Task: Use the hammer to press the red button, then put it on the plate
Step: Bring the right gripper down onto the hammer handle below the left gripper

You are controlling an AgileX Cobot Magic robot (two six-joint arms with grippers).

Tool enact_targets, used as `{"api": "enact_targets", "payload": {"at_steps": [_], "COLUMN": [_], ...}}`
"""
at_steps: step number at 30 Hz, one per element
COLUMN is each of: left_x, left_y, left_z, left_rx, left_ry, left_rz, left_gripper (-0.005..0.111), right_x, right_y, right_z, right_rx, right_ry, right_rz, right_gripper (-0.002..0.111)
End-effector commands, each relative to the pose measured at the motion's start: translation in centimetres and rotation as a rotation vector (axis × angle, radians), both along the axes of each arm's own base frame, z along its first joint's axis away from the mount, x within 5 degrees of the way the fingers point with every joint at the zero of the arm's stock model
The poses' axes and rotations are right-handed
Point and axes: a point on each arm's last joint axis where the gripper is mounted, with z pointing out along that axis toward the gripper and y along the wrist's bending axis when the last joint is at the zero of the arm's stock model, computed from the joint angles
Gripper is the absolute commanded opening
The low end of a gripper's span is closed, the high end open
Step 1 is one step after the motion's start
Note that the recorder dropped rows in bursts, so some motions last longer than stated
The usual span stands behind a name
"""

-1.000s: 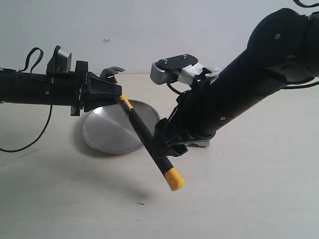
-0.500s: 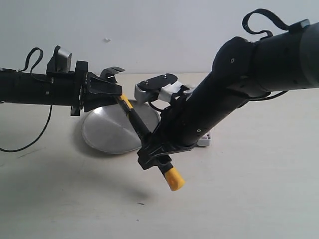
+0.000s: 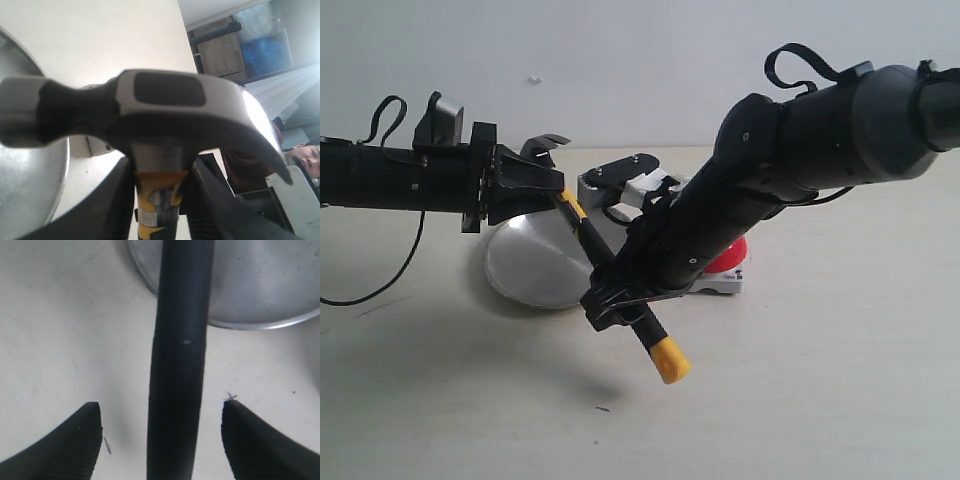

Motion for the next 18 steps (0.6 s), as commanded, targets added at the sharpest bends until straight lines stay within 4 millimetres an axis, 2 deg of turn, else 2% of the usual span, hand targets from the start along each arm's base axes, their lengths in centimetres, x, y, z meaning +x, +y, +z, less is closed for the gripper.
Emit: {"api": "enact_targets", "payload": {"at_steps": [1,6,18], "left_x": [0.03,0.03,0.0], "left_y": [-0.05,-0.05,-0.05], "left_z": [0.86,0.86,0.83], "left_rx": [-0.074,-0.07,-0.067], "left_ry": [-0.007,-0.026,-0.026], "left_rz": [0.002,-0.002,-0.006], "left_gripper": [0.0,0.0,0.0], "right_x": [0.67,0.7,0.58], "right_y": [0.5,0.48,0.46], "right_z": [-0.88,-1.8,-1.83], "right_rx": [-0.002,-0.02,-0.018], "right_ry": [0.029,0.047,0.072], "right_rz": [-0.003,0.004,-0.014], "right_gripper": [0.065,0.065,0.06]}}
